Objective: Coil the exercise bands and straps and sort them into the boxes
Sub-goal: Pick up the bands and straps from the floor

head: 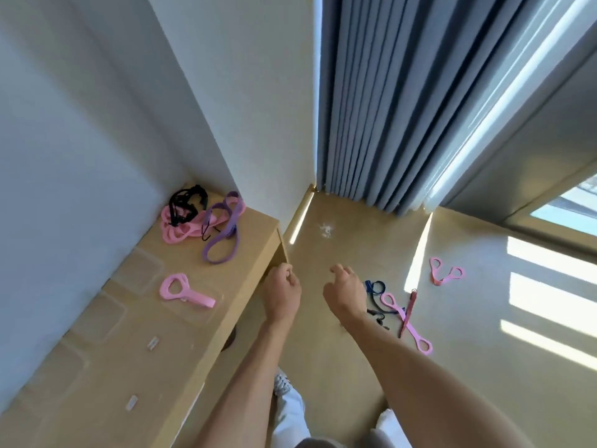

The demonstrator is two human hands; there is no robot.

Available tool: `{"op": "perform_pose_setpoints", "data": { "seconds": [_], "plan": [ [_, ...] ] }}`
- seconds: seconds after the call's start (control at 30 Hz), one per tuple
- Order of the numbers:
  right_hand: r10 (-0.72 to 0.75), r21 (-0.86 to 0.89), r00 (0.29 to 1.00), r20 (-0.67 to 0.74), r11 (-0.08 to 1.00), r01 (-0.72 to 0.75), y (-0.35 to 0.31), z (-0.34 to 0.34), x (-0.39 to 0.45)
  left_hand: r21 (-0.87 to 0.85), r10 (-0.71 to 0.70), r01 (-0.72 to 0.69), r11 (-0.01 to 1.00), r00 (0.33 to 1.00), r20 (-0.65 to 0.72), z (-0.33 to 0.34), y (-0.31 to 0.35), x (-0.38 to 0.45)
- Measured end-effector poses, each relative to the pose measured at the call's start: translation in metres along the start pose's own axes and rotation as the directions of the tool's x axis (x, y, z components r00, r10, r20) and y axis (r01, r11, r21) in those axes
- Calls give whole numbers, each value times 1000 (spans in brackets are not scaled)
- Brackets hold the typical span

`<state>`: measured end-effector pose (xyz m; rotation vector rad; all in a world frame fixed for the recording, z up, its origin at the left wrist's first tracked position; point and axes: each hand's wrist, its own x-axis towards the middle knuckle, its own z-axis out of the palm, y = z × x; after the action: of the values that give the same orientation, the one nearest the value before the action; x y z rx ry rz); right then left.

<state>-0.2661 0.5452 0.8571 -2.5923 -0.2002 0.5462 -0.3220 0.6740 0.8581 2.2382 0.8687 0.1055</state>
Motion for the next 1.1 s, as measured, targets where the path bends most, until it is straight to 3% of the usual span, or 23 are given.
{"op": "perform_pose_setpoints", "data": {
  "seconds": [0.23,0.43,0.6,0.8,1.1],
  "plan": [
    [-9,6,999,-39,1000,9,163,-74,18,99,227,-236,967,970,92,135,102,-39],
    [79,-25,997,-3,997,-79,317,-49,50,158,242,-279,947,946,216,286,96,-53],
    [199,-2,980,-27,980,-199,444,46,102,183,224,-290,939,924,310,445,38,-38],
    [329,37,944,-22,944,-328,563,216,166,202,195,-312,929,872,449,632,-68,-12],
    [512,117,858,-53,856,-504,693,403,264,337,44,-264,904,841,539,830,-201,48]
  ]
}}
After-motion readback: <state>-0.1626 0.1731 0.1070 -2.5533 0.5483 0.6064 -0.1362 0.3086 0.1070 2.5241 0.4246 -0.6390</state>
